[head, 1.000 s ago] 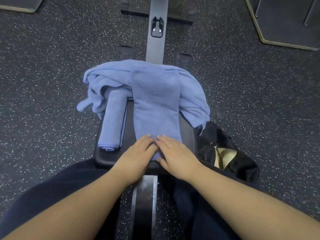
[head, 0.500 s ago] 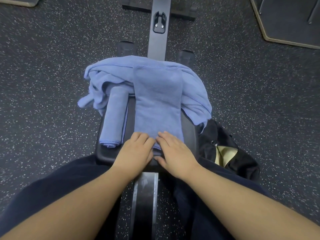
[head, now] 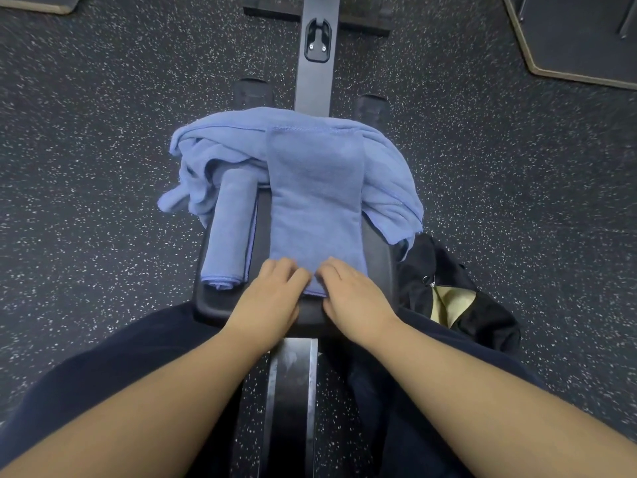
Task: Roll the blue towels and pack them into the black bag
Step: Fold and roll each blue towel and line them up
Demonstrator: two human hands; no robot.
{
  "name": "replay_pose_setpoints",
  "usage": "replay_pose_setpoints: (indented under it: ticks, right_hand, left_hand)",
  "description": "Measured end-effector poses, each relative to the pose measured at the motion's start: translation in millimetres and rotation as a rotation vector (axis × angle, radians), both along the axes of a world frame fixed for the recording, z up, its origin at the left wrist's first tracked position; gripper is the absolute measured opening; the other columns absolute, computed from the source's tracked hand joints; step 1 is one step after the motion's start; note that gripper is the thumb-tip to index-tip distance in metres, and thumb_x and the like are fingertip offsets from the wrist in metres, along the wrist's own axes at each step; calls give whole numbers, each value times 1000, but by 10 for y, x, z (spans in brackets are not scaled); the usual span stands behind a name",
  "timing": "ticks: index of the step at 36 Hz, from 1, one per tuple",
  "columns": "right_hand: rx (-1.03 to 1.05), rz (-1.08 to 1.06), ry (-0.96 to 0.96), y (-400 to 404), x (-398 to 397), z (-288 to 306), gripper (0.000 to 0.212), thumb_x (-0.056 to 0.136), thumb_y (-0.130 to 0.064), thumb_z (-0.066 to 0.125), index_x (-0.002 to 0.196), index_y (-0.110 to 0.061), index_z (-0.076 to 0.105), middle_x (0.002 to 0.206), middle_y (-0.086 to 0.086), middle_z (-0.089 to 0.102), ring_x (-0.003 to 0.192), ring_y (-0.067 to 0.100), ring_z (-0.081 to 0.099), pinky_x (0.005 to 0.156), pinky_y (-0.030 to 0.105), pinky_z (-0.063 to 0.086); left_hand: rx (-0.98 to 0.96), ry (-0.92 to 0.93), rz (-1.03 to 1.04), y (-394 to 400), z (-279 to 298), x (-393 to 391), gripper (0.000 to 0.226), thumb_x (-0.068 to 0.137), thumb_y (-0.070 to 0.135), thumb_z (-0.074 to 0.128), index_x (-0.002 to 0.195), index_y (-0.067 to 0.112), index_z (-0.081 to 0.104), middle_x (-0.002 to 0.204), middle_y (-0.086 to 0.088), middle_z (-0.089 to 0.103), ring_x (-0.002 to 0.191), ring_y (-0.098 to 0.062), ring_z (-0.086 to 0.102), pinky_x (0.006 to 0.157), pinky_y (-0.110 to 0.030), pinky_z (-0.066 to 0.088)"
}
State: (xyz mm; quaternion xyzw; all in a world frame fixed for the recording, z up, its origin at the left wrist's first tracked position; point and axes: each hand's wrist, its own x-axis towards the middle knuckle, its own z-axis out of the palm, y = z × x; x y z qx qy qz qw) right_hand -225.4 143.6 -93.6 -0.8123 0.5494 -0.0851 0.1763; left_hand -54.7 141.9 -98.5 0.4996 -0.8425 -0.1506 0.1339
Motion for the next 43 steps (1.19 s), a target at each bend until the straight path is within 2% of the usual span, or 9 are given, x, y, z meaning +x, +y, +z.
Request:
replay_pose_setpoints:
  ticks: [7, 13, 15, 18, 21, 27, 33, 38, 43]
  right_hand:
    - [-221, 106, 203, 19, 14, 34, 23, 74, -8, 38, 83, -11, 60, 88, 6, 58, 79, 25, 56, 60, 32, 44]
    - [-134, 104, 223, 27, -137, 112, 16, 69, -3, 48, 78, -13, 58, 72, 3, 54, 63, 24, 55, 53, 28, 42]
    - [-16, 77, 185, -9, -212, 135, 19, 74, 0, 65, 87, -10, 58, 80, 7, 59, 73, 29, 58, 62, 33, 44]
    - [93, 38, 173, -33, -304, 189, 12, 97, -14, 51, 106, -7, 53, 102, 10, 59, 97, 29, 51, 78, 34, 35]
    - [123, -5, 83, -28, -332, 183, 17, 100, -17, 46, 106, -4, 55, 106, 12, 57, 100, 28, 48, 73, 26, 26]
    - [167, -174, 32, -58, -288, 123, 16, 98, -13, 50, 101, -1, 61, 103, 13, 52, 91, 31, 52, 71, 29, 30]
    - [-35, -182, 85, -65, -214, 139, 23, 71, 3, 74, 78, -7, 55, 82, 11, 50, 72, 31, 50, 57, 39, 44]
    - [-17, -59, 100, -2, -149, 93, 33, 57, 17, 68, 75, -6, 54, 78, 13, 52, 69, 31, 55, 52, 31, 40]
    - [-107, -56, 122, 28, -117, 3, 15, 66, -9, 43, 74, -6, 55, 73, 11, 52, 67, 30, 55, 65, 31, 42]
  left_hand:
    - [-134, -222, 43, -23, -46, 39, 17, 78, 24, 49, 80, 19, 64, 75, 0, 57, 74, -25, 54, 62, -35, 40]
    - [-84, -83, 130, 39, -34, 92, 25, 84, 24, 42, 82, 13, 65, 78, -6, 56, 76, -27, 47, 57, -37, 45]
    - [-64, -63, 144, 53, -19, 83, 25, 84, 21, 42, 83, 11, 65, 76, -7, 56, 72, -28, 49, 56, -38, 49]
    - [-18, -64, 165, 38, 33, 49, 6, 82, 6, 64, 83, 11, 62, 74, -7, 56, 66, -29, 51, 56, -38, 48]
    - [105, -78, 193, 10, 63, 13, 23, 75, -2, 74, 85, 10, 57, 77, -8, 54, 69, -28, 48, 59, -38, 39]
    - [176, -118, 245, -11, 138, -28, 22, 86, -5, 57, 101, 10, 58, 101, -12, 48, 92, -30, 48, 77, -37, 43]
    - [-27, -145, 136, -61, 193, -43, 41, 51, -15, 75, 74, 9, 51, 76, -12, 47, 65, -32, 48, 52, -37, 39]
    - [-145, -196, 30, -6, 53, -127, 25, 54, -8, 58, 74, 7, 56, 73, -12, 51, 64, -31, 50, 49, -36, 44]
    - [-149, -206, 79, 29, -106, -122, 19, 65, 13, 52, 81, 5, 58, 79, -13, 52, 69, -30, 50, 54, -38, 46]
